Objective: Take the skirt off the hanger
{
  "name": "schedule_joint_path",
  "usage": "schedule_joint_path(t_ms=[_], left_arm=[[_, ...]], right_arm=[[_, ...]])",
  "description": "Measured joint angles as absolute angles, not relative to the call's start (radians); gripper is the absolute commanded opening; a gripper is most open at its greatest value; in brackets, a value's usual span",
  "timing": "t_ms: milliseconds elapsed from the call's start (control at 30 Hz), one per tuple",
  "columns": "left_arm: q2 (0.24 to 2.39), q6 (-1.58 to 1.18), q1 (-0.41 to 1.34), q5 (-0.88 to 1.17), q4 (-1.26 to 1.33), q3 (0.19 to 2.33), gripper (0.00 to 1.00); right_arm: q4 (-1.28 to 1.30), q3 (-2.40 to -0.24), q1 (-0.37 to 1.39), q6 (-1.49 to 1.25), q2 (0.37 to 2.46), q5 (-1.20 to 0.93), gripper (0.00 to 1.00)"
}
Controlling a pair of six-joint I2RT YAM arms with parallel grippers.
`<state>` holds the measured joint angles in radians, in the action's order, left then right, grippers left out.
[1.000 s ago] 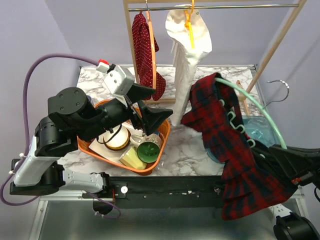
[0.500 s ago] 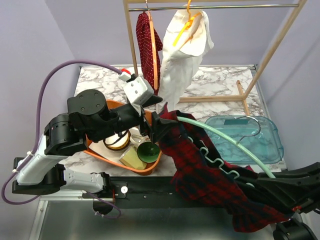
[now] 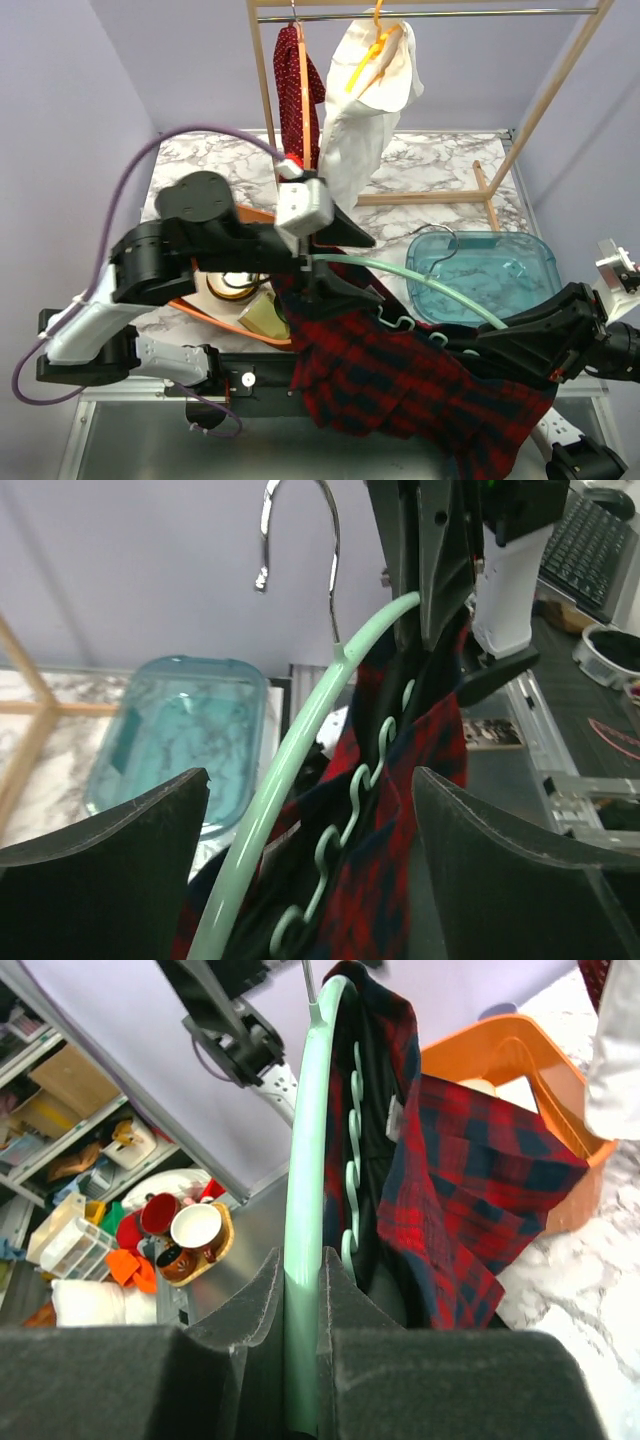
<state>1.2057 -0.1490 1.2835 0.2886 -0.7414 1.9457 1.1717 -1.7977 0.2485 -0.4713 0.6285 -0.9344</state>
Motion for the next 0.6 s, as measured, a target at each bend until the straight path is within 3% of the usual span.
schedule_joint_path(t_ms=[167, 333, 433, 467, 567, 600], left_arm=[[1.296, -0.189, 1.283, 0.354, -0.7, 1.911, 0.89], [1.314, -0.197, 1.283, 0.382, -0.66, 1.9, 0.7], [1.3, -0.202, 1.283, 0.402, -0.615, 1.896, 0.49], [1.29, -0.208, 1.283, 0.406, -0.596, 1.887, 0.33], [1.267, -0.22, 1.278, 0.401, -0.555, 1.86, 0.0], [1.265, -0.221, 1.277, 0.403, -0.547, 1.855, 0.0]], right_arm=[[1.082, -1.736, 0.249, -0.488, 0.629, -0.982, 0.01], [1.032, -1.693, 0.249, -0.516, 0.649, -1.024, 0.01], [0.989, -1.693, 0.249, -0.52, 0.671, -1.041, 0.01], [0.974, -1.693, 0.249, -0.522, 0.677, -1.051, 0.01], [0.943, -1.69, 0.249, -0.528, 0.682, -1.089, 0.01], [0.934, -1.687, 0.252, -0.53, 0.682, -1.092, 0.02]])
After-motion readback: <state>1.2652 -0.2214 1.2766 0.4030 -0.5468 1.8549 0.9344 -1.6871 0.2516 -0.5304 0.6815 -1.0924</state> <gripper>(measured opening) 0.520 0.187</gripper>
